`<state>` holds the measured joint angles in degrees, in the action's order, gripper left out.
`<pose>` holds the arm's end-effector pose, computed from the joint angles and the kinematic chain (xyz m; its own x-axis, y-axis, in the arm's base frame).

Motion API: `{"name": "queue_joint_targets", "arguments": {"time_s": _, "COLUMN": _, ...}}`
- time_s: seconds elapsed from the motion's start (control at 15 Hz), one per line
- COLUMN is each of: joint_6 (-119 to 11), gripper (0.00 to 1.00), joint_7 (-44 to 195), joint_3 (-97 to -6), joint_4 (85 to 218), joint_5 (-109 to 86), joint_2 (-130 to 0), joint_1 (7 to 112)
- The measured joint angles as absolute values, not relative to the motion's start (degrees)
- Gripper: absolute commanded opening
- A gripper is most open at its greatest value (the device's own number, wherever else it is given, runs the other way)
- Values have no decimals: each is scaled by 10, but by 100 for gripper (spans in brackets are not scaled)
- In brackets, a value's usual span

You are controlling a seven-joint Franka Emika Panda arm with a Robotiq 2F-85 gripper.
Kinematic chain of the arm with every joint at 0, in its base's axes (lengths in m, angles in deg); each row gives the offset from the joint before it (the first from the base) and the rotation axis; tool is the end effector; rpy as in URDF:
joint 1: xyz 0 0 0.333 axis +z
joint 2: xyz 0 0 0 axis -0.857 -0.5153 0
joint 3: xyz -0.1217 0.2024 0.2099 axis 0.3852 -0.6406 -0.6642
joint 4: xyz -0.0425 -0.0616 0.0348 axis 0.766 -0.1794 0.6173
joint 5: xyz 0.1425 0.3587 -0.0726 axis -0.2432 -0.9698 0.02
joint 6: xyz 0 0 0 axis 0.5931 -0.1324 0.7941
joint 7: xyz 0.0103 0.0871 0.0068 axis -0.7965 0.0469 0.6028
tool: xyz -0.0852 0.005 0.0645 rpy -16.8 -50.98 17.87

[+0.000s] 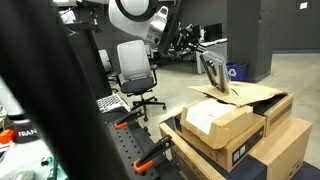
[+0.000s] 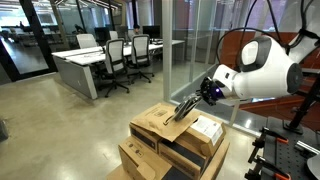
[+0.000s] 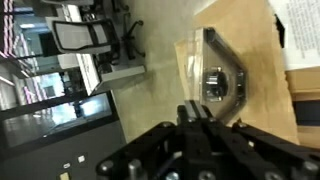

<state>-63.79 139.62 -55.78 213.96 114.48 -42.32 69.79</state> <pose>0.3759 0.0802 0.2486 0.4028 0.9105 0.0934 0.4349 -0.2802 0.8558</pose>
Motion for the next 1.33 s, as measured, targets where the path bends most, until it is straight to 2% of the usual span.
{"name": "queue_joint_targets", "arguments": {"time_s": 1.33, "joint_6": -638, "gripper": 0, "joint_7": 1399, "joint_3": -561, "joint_4": 2139, "joint_5": 1142, "joint_2": -429, "joint_1": 687}}
